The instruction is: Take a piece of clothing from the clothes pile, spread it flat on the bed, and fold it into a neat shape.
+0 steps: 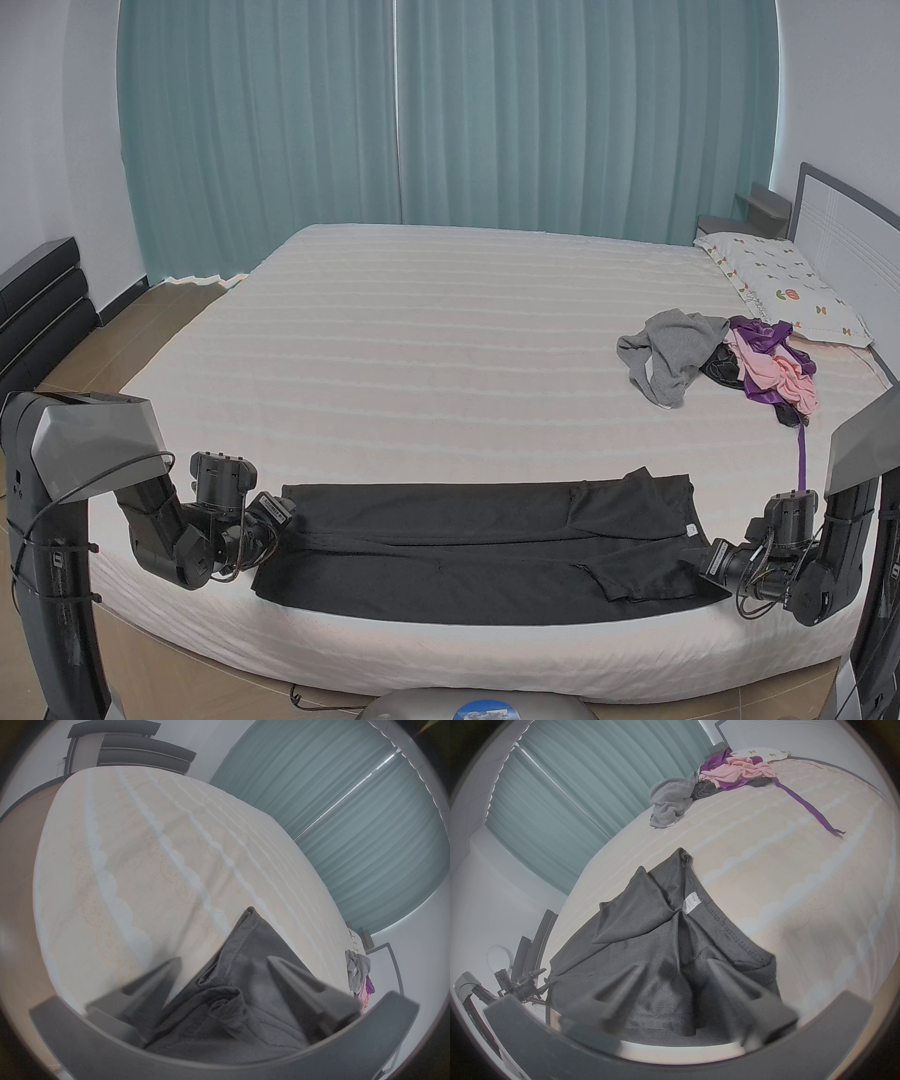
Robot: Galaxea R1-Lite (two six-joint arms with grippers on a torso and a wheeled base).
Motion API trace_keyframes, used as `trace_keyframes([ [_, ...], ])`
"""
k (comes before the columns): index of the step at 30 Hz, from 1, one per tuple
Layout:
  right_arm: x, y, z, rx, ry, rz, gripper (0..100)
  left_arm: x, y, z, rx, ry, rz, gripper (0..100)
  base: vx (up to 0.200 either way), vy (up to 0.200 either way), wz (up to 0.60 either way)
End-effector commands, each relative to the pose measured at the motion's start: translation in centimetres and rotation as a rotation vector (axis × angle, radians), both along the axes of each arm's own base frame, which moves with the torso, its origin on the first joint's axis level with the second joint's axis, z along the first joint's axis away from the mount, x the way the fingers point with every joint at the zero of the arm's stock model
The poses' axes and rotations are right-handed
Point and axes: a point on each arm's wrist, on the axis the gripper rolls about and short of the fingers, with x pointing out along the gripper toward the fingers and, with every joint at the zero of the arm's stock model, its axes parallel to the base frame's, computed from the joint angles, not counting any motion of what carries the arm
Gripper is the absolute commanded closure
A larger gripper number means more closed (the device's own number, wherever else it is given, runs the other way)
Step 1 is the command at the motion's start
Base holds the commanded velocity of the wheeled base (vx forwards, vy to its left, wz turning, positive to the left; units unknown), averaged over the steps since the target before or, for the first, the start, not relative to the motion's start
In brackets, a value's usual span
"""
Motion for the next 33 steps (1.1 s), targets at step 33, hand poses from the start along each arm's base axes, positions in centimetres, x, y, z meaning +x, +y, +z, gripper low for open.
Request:
trace_keyframes([
  [33, -0.6, 0.6, 0.8, 0.021, -0.009, 0.023, 0, 0.9, -0.5, -0.1, 0.183, 0.001, -0.411, 0, 0.000, 0.000, 0.00],
])
